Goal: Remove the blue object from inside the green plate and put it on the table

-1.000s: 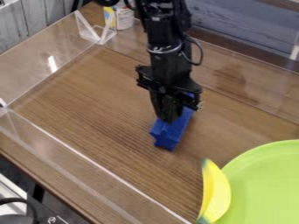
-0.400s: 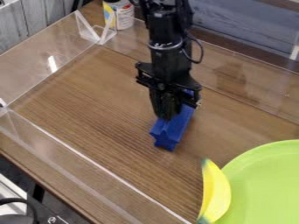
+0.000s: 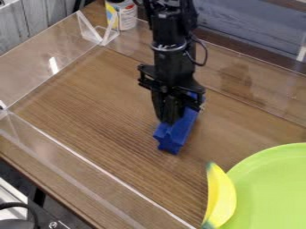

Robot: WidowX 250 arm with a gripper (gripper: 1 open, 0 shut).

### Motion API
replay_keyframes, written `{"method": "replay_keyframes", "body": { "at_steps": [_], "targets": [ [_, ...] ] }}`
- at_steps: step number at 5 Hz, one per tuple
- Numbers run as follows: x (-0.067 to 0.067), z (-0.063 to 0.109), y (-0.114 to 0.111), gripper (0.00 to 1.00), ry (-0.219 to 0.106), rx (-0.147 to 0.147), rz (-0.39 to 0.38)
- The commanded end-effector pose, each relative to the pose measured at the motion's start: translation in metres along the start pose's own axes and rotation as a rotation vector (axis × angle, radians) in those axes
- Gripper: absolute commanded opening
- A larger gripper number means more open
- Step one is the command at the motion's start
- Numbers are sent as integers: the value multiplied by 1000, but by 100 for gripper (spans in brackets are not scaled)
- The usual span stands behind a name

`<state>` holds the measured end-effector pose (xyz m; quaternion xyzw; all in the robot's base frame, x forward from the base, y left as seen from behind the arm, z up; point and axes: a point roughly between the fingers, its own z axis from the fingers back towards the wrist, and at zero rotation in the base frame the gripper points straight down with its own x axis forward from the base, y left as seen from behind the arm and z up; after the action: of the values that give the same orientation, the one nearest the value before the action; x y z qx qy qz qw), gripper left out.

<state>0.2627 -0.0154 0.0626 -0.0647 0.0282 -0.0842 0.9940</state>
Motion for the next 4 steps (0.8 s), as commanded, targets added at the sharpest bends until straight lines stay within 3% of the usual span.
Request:
{"method": "replay_keyframes", "body": {
  "at_steps": [1, 4],
  "targets": [
    [7, 10, 0, 0, -36, 14, -16],
    [6, 5, 5, 0, -15, 19, -21]
  ]
}}
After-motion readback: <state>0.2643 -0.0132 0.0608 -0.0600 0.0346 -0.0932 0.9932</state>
